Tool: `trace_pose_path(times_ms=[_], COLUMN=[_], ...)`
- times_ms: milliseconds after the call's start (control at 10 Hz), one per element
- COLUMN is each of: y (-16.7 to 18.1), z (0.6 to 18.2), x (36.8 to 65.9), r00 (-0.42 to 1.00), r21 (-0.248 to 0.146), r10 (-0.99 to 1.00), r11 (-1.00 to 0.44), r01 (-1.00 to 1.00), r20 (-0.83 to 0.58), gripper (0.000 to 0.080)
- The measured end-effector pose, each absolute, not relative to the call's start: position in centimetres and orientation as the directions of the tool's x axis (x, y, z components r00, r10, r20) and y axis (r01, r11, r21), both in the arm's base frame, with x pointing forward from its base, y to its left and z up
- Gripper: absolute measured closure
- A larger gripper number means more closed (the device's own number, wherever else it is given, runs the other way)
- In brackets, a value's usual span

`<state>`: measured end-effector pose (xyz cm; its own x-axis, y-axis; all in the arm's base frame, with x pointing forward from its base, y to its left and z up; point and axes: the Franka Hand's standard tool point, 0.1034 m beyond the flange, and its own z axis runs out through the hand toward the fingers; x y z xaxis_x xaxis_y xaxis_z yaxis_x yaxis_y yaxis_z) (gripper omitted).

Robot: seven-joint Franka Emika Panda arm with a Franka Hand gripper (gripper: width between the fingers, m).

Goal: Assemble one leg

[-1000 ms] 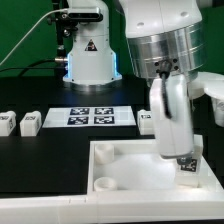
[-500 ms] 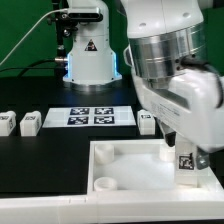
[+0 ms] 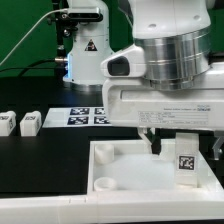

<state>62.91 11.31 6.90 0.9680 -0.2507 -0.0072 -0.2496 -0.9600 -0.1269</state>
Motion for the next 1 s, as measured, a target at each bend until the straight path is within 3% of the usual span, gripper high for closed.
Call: trace_pose_path(times_ms=[200, 300, 400, 500, 600, 700, 900, 1000], y=[11.1, 11.2, 11.3, 11.3, 11.4, 11.6, 12.3, 12.2], z=[6.9, 6.9, 6.8, 6.8, 6.8, 6.8, 6.7, 6.6], x=[63.0, 63.0, 62.9, 62.9, 62.9, 62.9, 62.9, 63.1], r00=[0.956, 0.953, 0.893, 0.844, 0.797, 0.469, 0.125, -0.210], r21=[-0.129, -0.130, -0.128, -0.125, -0.124, -0.096, -0.060, -0.020], r10=[-0.294, -0.302, -0.448, -0.534, -0.600, -0.875, -0.983, -0.967], r11=[-0.947, -0.945, -0.884, -0.835, -0.788, -0.460, -0.118, 0.215], r01=[-0.293, -0.301, -0.449, -0.536, -0.603, -0.883, -0.991, -0.976], r20=[-0.013, -0.015, -0.036, -0.050, -0.063, -0.121, -0.135, -0.146], gripper=[0.0151, 0.0240, 0.0434, 0.0509, 0.0508, 0.0508, 0.0508, 0.0508])
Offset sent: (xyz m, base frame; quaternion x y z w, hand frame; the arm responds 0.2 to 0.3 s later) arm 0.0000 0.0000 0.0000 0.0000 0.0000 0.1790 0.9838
